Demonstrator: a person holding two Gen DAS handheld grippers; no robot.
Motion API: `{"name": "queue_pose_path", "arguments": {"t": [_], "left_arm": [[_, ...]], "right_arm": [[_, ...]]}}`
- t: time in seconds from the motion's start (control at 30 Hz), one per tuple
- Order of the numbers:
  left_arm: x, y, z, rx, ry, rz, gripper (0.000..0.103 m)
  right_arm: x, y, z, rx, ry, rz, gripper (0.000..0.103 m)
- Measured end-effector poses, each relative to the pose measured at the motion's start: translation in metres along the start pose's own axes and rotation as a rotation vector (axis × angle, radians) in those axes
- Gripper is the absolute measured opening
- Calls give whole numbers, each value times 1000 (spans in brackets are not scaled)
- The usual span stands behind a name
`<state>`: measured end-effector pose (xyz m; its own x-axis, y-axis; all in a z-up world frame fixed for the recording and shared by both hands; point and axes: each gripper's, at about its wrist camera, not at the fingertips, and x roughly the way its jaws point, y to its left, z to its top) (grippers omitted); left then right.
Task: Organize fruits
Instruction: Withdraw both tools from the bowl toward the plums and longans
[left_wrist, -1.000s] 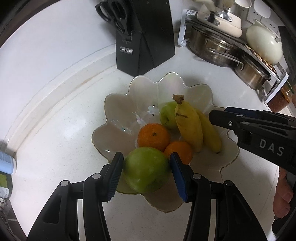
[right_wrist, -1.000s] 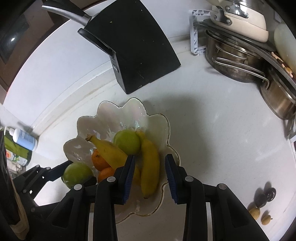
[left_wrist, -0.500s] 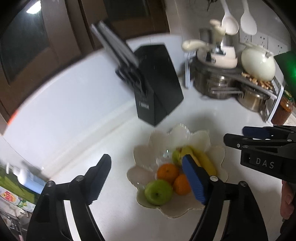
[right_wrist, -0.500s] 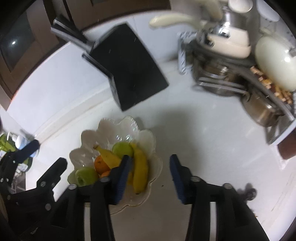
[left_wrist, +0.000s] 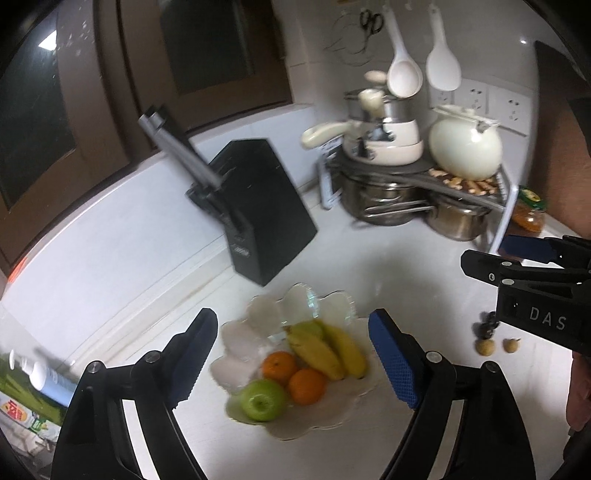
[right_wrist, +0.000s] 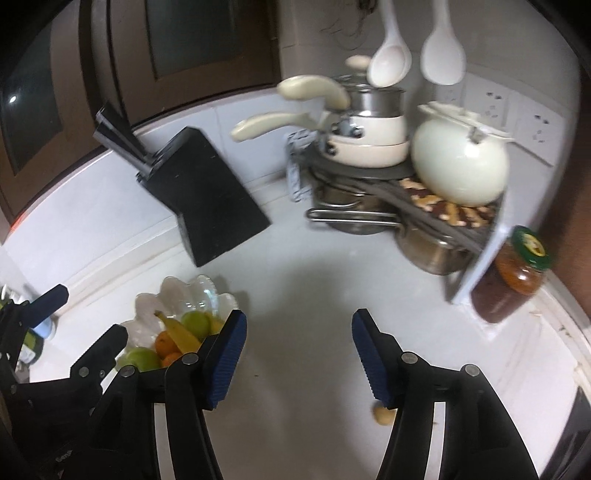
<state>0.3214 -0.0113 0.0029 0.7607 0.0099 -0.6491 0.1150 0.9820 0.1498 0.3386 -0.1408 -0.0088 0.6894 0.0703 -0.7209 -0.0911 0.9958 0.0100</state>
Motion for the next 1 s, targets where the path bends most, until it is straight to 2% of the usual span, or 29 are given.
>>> {"name": "queue_pose_path", "arguments": {"t": [0.2, 0.47, 0.73, 1.0], "left_arm": [[-14, -27, 14, 28, -46, -66, 84], [-26, -73, 28, 96, -95, -150, 84], [-25, -114, 33, 163, -92, -223, 84], [-11, -147, 18, 232, -50, -273, 84]], "right_arm": [[-29, -30, -7, 28, -55, -88, 60], [-58, -74, -20, 67, -70, -178, 60], [-70, -116, -33, 120, -40, -231, 60], [-62, -144, -56, 172, 27, -237, 60]]}}
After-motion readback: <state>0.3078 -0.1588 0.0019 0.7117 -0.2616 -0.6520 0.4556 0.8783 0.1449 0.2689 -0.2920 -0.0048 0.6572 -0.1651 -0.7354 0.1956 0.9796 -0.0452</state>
